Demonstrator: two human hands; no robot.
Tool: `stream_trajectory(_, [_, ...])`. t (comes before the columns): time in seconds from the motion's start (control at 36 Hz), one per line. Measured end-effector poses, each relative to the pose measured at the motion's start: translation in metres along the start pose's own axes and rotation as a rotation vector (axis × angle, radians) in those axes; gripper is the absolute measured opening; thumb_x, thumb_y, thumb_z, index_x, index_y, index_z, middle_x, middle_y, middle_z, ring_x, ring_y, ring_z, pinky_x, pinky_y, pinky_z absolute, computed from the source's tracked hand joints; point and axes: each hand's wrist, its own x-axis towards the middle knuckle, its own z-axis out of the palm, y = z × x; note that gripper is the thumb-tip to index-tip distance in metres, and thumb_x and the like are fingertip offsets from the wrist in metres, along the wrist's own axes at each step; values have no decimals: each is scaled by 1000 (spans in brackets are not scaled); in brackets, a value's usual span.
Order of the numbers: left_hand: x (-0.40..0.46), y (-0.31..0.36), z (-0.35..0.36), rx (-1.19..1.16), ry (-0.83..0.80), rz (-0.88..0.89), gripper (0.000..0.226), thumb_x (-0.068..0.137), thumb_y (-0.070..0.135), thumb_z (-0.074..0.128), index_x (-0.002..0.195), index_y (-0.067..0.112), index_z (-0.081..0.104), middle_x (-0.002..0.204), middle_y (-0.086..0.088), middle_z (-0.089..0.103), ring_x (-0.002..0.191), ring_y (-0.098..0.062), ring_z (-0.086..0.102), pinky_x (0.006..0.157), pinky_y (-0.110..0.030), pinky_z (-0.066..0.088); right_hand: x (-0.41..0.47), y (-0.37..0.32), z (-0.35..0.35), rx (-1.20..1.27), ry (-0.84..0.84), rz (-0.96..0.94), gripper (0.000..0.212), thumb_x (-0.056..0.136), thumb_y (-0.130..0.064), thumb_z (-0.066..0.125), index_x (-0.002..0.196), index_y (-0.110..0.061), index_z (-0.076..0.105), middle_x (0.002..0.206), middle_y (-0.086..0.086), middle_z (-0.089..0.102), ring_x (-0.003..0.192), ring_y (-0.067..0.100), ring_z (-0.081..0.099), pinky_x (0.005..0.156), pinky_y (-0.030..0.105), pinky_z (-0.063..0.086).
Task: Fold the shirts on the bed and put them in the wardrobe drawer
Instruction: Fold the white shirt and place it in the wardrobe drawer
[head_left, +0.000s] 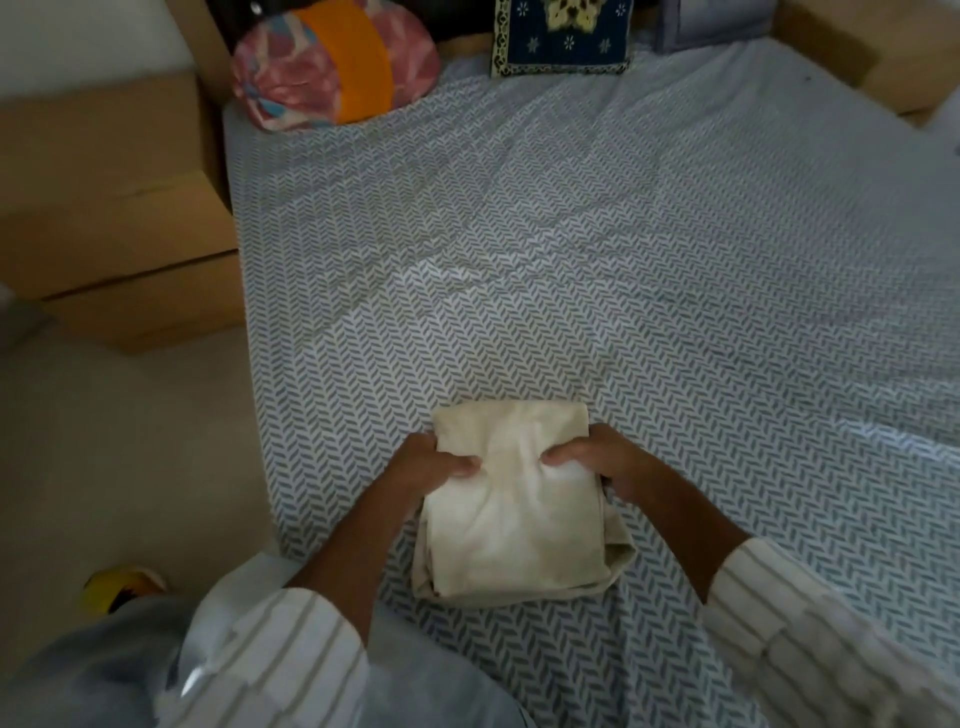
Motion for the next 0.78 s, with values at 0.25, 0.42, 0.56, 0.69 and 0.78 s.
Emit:
stream_trajectory(0.25, [-49, 47, -58, -179, 64, 354, 35, 76, 9, 84, 109, 6, 72, 103, -8, 77, 98, -26, 73, 84, -38, 60, -50, -72, -6, 92, -97, -459, 43, 77, 2, 78, 118, -10, 70, 110, 5, 76, 103, 22, 72, 89, 39, 58])
stream_trajectory(0.42, [-92, 43, -79, -109, 170, 541, 42, 66, -12, 84, 97, 14, 75, 87, 6, 78, 84, -6, 74, 68, -22, 58, -65, -76, 1, -171, 53, -755, 54, 72, 4, 84, 118, -16, 65, 106, -10, 67, 87, -13, 64, 79, 10, 50])
stream_trajectory(0.56, [-92, -24, -70, 305, 117, 589, 22, 60, 38, 82, 81, 38, 78, 80, 14, 76, 77, 2, 70, 70, -20, 54, -49, -4, 15, -470, -46, -1037, 34, 76, 1, 82, 108, 2, 71, 109, 4, 69, 104, -12, 61, 91, 15, 50])
stream_trajectory(0.69, [-73, -106, -49, 658, 61, 689, 35, 62, 21, 56, 89, 25, 79, 102, 3, 74, 100, -8, 62, 90, -27, 48, -18, 74, 23, -878, -110, -1132, 29, 78, -50, 67, 102, -34, 66, 126, -12, 67, 132, 13, 53, 103, 40, 41])
stream_trajectory(0.78, [-74, -119, -47, 608, 162, 732, 47, 58, 19, 48, 94, 20, 79, 111, 0, 71, 108, -8, 55, 97, -16, 41, -13, 91, 14, -926, -160, -1076, 44, 69, -30, 61, 112, -36, 67, 150, -7, 49, 148, 15, 33, 115, 33, 28])
